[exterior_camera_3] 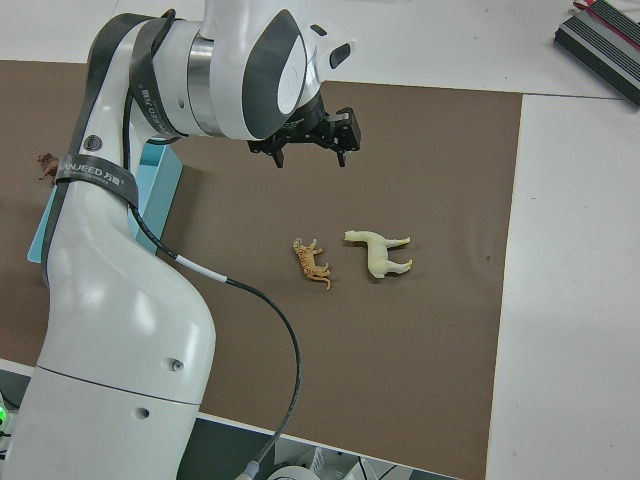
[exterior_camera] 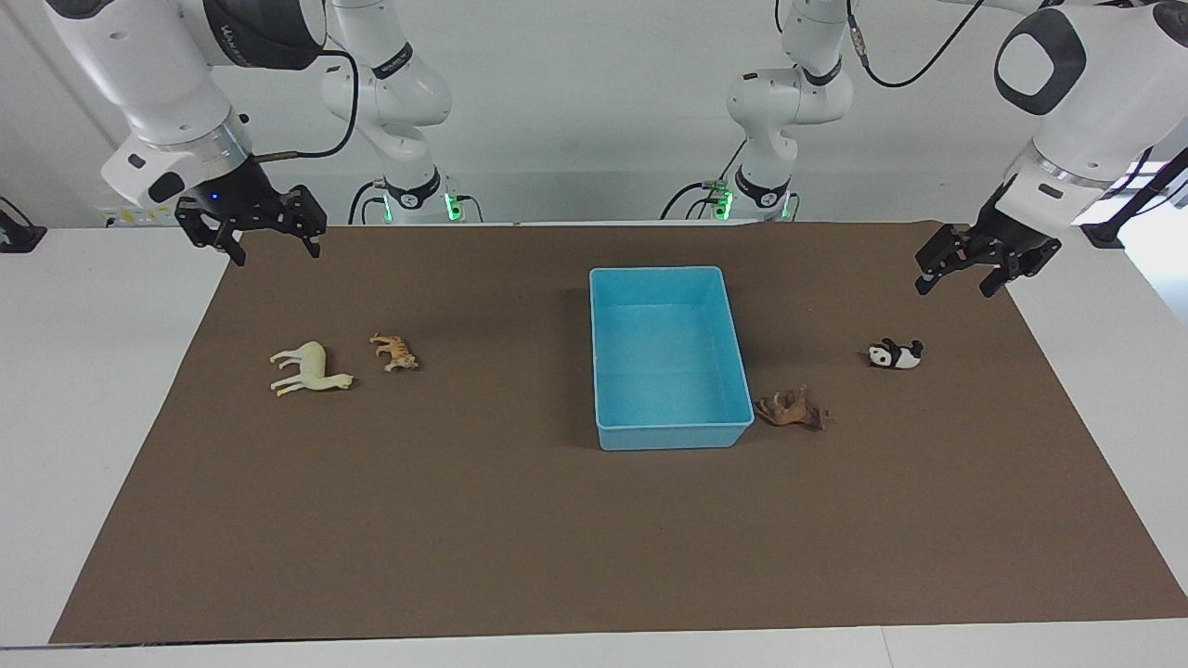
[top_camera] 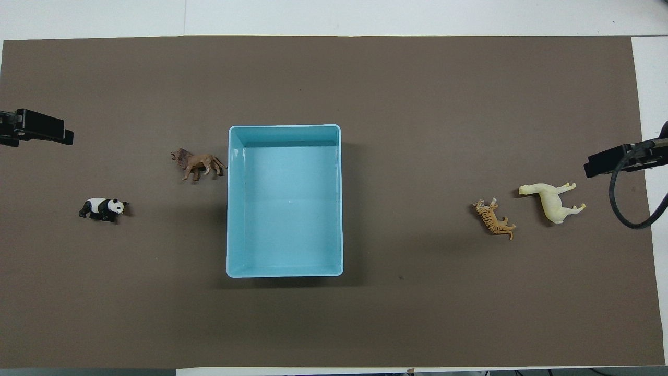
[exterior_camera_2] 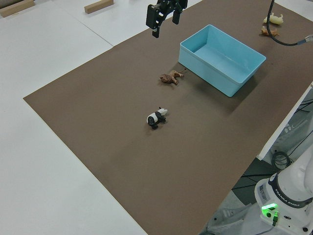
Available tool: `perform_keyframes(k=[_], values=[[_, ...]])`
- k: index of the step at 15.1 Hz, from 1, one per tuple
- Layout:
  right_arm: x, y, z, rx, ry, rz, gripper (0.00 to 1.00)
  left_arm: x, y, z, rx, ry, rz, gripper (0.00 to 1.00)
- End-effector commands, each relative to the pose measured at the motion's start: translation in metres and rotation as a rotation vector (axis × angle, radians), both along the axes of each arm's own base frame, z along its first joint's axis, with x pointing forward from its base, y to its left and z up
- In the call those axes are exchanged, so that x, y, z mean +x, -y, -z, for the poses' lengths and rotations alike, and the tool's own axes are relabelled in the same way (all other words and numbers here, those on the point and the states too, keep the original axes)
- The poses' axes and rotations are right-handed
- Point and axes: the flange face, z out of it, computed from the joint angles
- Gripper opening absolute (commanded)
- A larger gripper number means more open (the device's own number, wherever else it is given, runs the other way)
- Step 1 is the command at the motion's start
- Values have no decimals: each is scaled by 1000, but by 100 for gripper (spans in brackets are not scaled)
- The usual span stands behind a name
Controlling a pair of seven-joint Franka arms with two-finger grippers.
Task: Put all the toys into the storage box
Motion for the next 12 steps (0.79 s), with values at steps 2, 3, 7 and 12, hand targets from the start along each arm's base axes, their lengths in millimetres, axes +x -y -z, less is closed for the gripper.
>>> perform_keyframes(k=[2, 3, 7, 12], values=[[-2, 0, -3, -3, 18, -11, 100, -8, -11, -7, 16, 14, -21, 100], [-2, 1, -3, -3, 18, -10, 100, -14, -17, 0, 21, 9, -30, 100], [-5, 9, 0, -3, 9, -10, 100, -31, -43, 57, 69, 129, -12, 100], [-13, 42, 8, -3, -9, 32, 100, -24, -65, 117, 83, 78, 134, 100]])
